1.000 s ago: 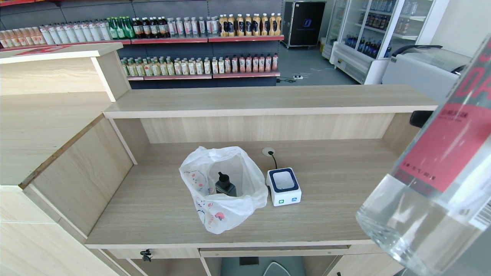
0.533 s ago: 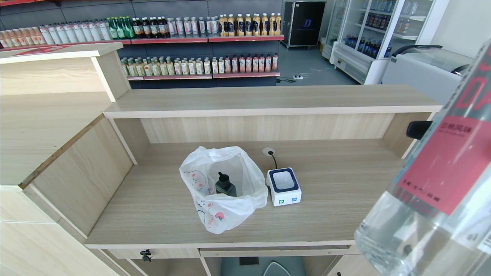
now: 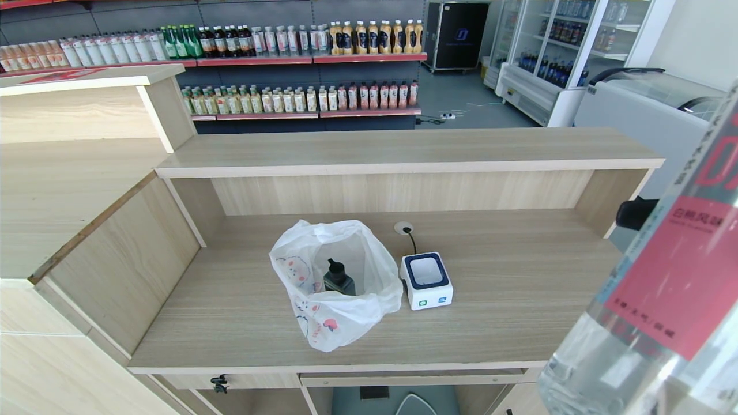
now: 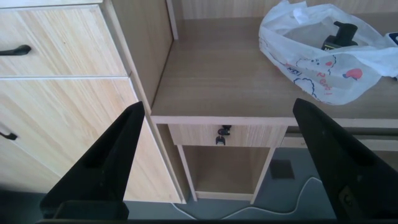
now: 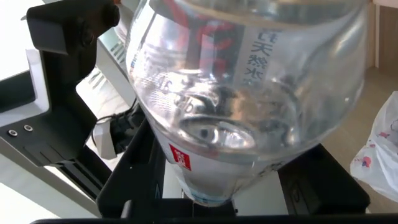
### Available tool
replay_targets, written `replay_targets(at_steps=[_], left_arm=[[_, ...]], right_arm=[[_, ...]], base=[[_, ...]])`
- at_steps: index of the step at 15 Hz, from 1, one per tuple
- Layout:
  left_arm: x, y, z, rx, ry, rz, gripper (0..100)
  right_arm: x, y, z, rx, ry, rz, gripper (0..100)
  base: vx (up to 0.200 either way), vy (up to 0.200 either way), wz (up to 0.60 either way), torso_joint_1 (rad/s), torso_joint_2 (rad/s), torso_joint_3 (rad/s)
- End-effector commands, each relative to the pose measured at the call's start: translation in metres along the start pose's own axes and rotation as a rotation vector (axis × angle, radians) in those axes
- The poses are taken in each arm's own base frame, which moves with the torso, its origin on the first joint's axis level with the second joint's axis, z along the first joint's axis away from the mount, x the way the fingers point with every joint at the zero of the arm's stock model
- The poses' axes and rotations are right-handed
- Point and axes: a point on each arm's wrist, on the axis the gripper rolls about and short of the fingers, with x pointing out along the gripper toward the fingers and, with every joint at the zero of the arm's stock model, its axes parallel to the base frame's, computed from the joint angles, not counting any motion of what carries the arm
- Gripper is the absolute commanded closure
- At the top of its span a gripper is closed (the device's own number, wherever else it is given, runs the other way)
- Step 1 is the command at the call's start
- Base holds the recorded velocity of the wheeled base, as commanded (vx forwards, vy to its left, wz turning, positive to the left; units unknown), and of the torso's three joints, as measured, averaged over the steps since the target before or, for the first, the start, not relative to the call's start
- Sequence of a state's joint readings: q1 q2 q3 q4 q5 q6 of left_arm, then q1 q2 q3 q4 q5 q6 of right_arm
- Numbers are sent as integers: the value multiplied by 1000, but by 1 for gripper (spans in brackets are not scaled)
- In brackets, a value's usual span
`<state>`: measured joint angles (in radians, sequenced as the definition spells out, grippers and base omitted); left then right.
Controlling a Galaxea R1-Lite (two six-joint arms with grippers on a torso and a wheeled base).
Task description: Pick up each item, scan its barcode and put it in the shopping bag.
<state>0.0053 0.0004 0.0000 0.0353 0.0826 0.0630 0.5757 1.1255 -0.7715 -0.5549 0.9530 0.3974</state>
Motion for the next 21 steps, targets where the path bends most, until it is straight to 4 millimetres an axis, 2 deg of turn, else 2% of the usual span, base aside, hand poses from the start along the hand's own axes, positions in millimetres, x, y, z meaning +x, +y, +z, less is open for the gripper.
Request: replay_targets(at_steps=[1,5,7,10,11,12,13,16,19,21], left_arm=[[0,0,0,-2,0,1,0],[0,0,0,0,0,1,0],[0,0,0,0,0,1,0],[0,0,0,0,0,1,0],[0,0,0,0,0,1,0],[0,0,0,0,0,1,0],[0,0,0,0,0,1,0],[0,0,0,0,0,1,0],[0,0,0,0,0,1,0],[0,0,0,0,0,1,0]], right_arm=[[0,1,0,-3,-2,0,100],[-2,-1,0,-8,-4,-17,100],[-10,-20,-9,-46,-10,-171,100],[-46,-74,-35,-278,86,-539,100],[-46,-74,-35,-278,86,-539,100],[-84,-98,-52,-462,234,-807,100],[-99,-105,-55,-518,291,-901,100],[-130,-120,-56,-540,360,-1162,100],[-145,-131,-59,-518,377,-1241,100],[-148,-134,-59,-523,374,-1252,100]], base=[[0,0,0,0,0,0],[0,0,0,0,0,0],[0,0,0,0,0,0],[0,0,0,0,0,0],[0,0,0,0,0,0],[0,0,0,0,0,0],[0,0,0,0,0,0],[0,0,0,0,0,0],[0,0,0,0,0,0],[0,0,0,0,0,0]])
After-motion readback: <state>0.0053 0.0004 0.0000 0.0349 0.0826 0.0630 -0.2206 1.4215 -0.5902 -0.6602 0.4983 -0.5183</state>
